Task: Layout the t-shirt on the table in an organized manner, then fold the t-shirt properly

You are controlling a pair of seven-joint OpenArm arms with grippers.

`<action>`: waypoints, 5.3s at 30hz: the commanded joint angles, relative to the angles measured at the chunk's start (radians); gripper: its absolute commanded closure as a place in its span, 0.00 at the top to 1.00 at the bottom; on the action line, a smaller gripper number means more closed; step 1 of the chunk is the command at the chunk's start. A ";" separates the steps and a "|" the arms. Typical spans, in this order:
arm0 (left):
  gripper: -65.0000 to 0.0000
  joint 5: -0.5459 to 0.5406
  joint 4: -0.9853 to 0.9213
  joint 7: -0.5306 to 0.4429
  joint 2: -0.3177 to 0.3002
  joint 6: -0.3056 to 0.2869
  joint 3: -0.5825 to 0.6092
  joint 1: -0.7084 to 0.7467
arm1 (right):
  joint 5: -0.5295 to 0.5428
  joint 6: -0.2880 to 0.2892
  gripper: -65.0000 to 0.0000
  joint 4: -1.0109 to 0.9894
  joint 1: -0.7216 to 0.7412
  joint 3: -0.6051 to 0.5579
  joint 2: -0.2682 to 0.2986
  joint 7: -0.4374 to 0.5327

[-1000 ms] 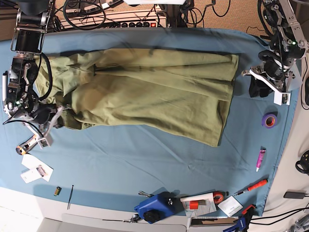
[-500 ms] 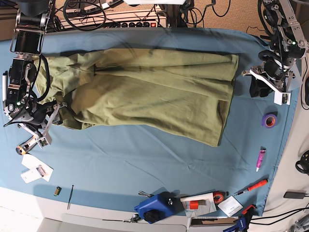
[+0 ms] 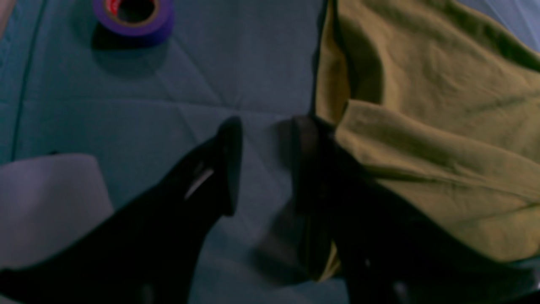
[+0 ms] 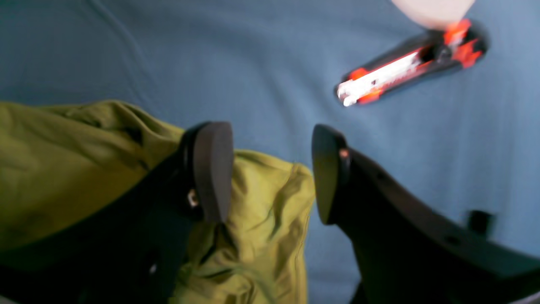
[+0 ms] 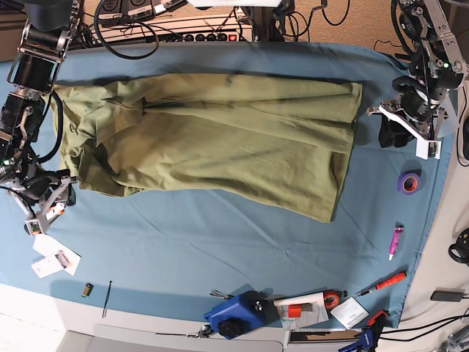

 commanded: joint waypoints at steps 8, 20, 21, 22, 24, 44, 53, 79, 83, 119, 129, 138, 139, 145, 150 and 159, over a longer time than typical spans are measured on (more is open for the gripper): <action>0.28 -0.011 0.014 -0.025 -0.010 -0.004 -0.006 -0.005 | 0.114 0.064 0.46 -0.077 0.021 0.003 0.019 -0.018; 0.28 -0.011 0.014 -0.033 -0.010 -0.004 -0.006 -0.005 | 0.197 0.065 0.05 -0.079 0.019 0.003 0.019 -0.084; 0.28 -0.011 0.014 -0.033 -0.010 -0.003 -0.006 -0.005 | 0.208 0.065 0.02 -0.079 0.019 0.003 0.019 -0.084; 0.28 -0.011 0.014 -0.033 -0.010 -0.004 -0.006 -0.005 | 0.214 0.068 0.00 -0.079 0.019 0.003 0.019 -0.085; 0.28 -0.011 0.014 -0.033 -0.010 -0.003 -0.006 -0.005 | 0.244 0.102 0.00 -0.079 0.019 0.003 0.019 -0.098; 0.33 0.244 0.014 -0.180 -0.011 -0.003 0.309 -0.130 | 0.422 0.153 0.00 -0.075 0.019 0.004 -0.003 -0.185; 0.39 0.394 -0.169 -0.195 -0.011 0.065 0.471 -0.342 | 0.416 0.153 0.00 -0.075 0.019 0.004 -0.003 -0.195; 0.39 0.171 -0.877 -0.045 -0.008 -0.104 0.472 -0.747 | 0.383 0.153 0.00 -0.075 0.019 0.004 -0.003 -0.194; 0.28 0.135 -0.877 -0.040 -0.005 -0.109 0.472 -0.747 | 0.385 0.153 0.00 -0.075 0.019 0.004 -0.003 -0.193; 0.00 -0.289 -0.406 0.330 -0.013 -0.162 0.215 -0.507 | 0.703 0.153 0.00 0.038 -0.095 0.473 0.000 -0.252; 0.00 -0.327 -0.211 0.317 -0.014 -0.188 0.161 -0.319 | 0.709 0.153 0.00 0.138 -0.287 0.491 0.000 -0.252; 0.00 -0.326 -0.181 0.332 -0.014 -0.192 0.061 -0.249 | 0.739 0.153 0.00 0.138 -0.388 0.605 0.000 -0.252; 0.00 -0.326 -0.181 0.341 -0.013 -0.205 0.059 -0.246 | 0.738 0.153 0.00 0.138 -0.394 0.606 0.000 -0.252; 0.00 -0.402 -0.181 0.353 -0.013 -0.214 0.059 -0.190 | 0.738 0.153 0.00 0.138 -0.453 0.606 -0.014 -0.252; 0.00 -0.415 -0.181 0.353 -0.013 -0.214 0.059 -0.157 | 0.723 0.153 0.00 0.138 -0.501 0.606 -0.014 -0.252; 0.00 -0.338 -0.181 0.354 -0.014 -0.214 0.059 -0.156 | 0.575 0.153 0.00 0.138 -0.507 0.606 -0.014 -0.252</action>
